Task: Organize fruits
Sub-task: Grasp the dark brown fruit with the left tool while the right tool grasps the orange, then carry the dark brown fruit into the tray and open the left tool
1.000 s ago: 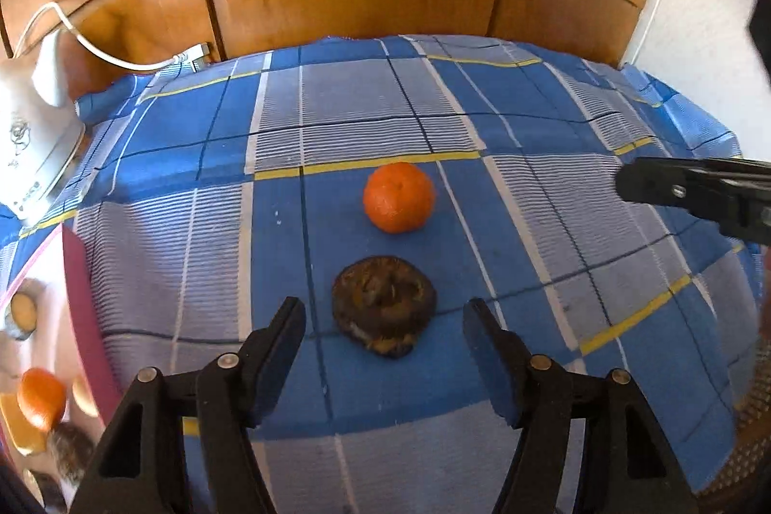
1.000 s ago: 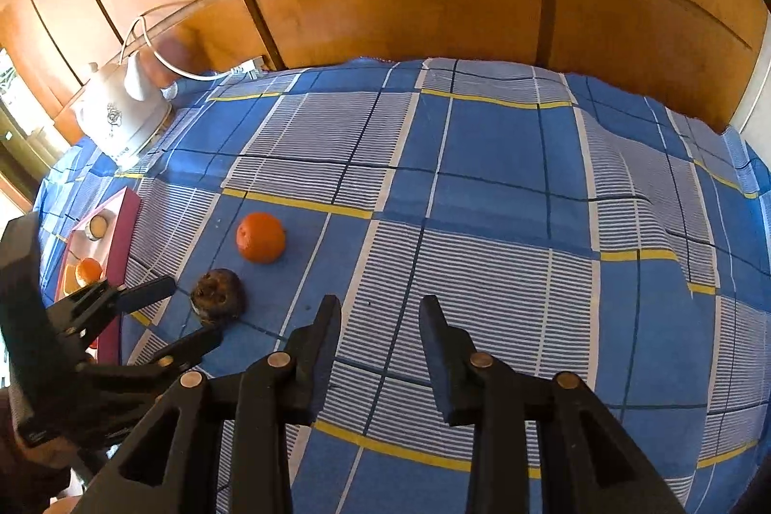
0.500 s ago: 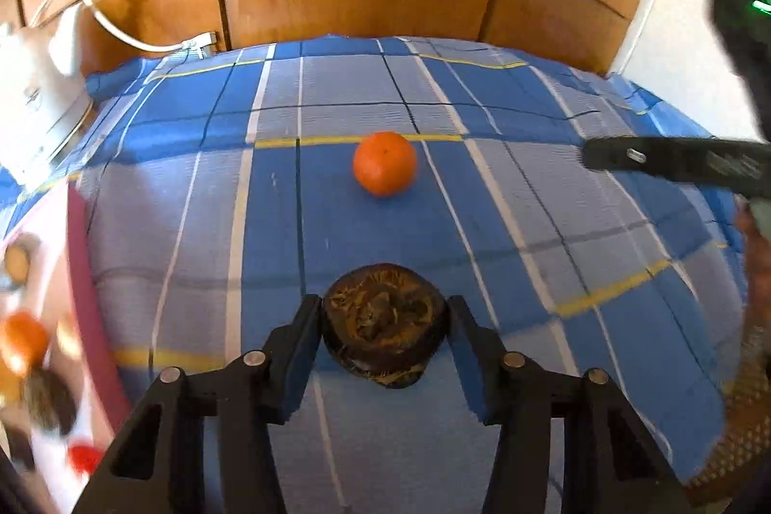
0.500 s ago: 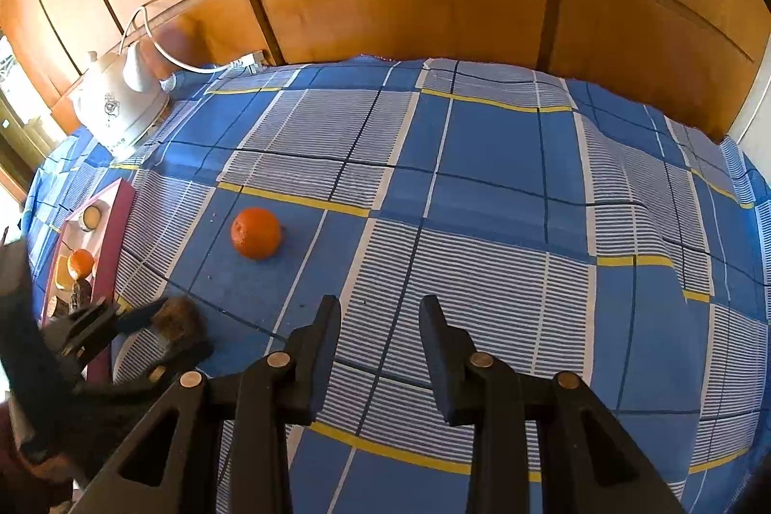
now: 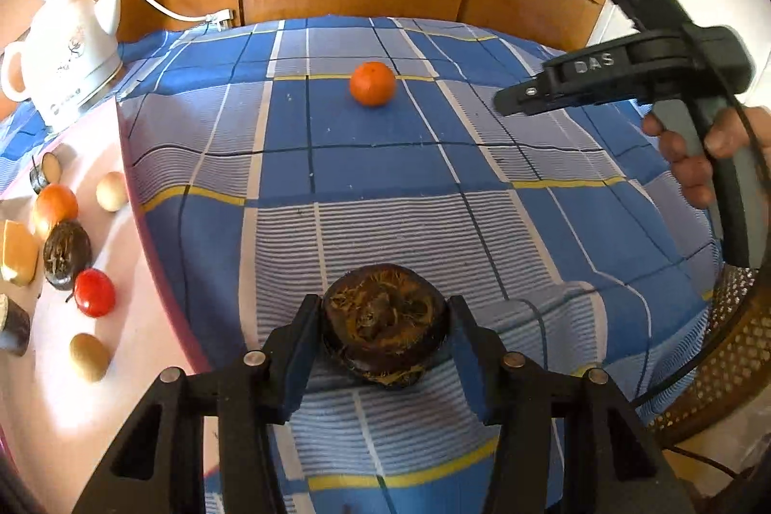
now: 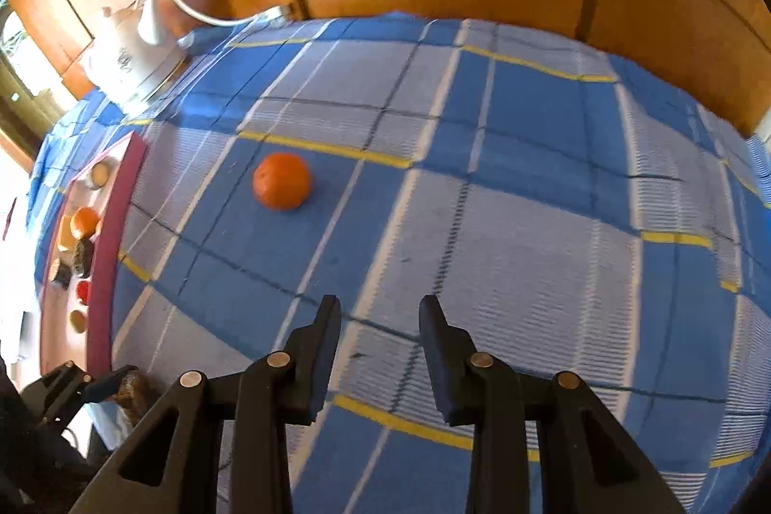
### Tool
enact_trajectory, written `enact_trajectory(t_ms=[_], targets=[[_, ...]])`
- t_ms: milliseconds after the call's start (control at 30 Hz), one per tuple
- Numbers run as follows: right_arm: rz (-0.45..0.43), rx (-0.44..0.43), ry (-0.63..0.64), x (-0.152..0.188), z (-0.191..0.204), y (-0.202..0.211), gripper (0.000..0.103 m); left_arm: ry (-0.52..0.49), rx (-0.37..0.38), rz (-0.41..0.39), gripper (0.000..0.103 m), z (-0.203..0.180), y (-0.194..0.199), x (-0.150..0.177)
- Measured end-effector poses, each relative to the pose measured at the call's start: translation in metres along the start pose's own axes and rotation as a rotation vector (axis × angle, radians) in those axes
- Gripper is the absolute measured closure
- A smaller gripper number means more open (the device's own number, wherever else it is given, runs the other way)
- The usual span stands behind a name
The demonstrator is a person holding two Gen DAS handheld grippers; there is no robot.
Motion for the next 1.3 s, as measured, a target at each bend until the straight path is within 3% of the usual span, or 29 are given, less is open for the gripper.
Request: enact_trajectory(t_ms=[100, 367, 500, 667, 733, 900, 1300], targets=[[0.0, -0.018, 0.032, 0.003, 0.015, -0.003, 0.069, 0.001, 0.002, -0.019, 0.051, 0.0, 0.006, 0.002], [-0.027, -0.086, 0.01, -0.025, 0.053, -0.019, 0.047, 0.0, 0.014, -0.041, 0.051, 0.0, 0.013, 0.004], [-0.031, -0.065, 0.01, -0.043, 0.068, -0.035, 0.047, 0.004, 0.019, -0.046, 0.051, 0.002, 0.017, 0.005], [0.026, -0.026, 0.009, -0.056, 0.08, -0.069, 0.047, 0.022, 0.025, -0.047, 0.051, 0.006, 0.018, 0.007], [0.044, 0.004, 0.015, -0.055, 0.081, -0.079, 0.064, 0.027, 0.026, -0.049, 0.051, 0.007, 0.019, 0.007], [0.028, 0.024, 0.076, -0.041, 0.079, -0.069, 0.064, 0.042, 0.026, -0.056, 0.051, 0.008, 0.021, 0.008], [0.101, 0.049, 0.23, 0.026, 0.047, -0.031, 0.063, 0.087, -0.009, -0.092, 0.051, 0.016, 0.042, 0.005]])
Point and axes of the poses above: each gripper's, at about its wrist camera, not at the fingertips, and y roughly against the way its jaws point, z to its left, x to its underside, the point moved 4 cm from there along -y, roughly the way its jaws point, and after that the axes turned 15 degrees about -y, right-handed, at the moved point
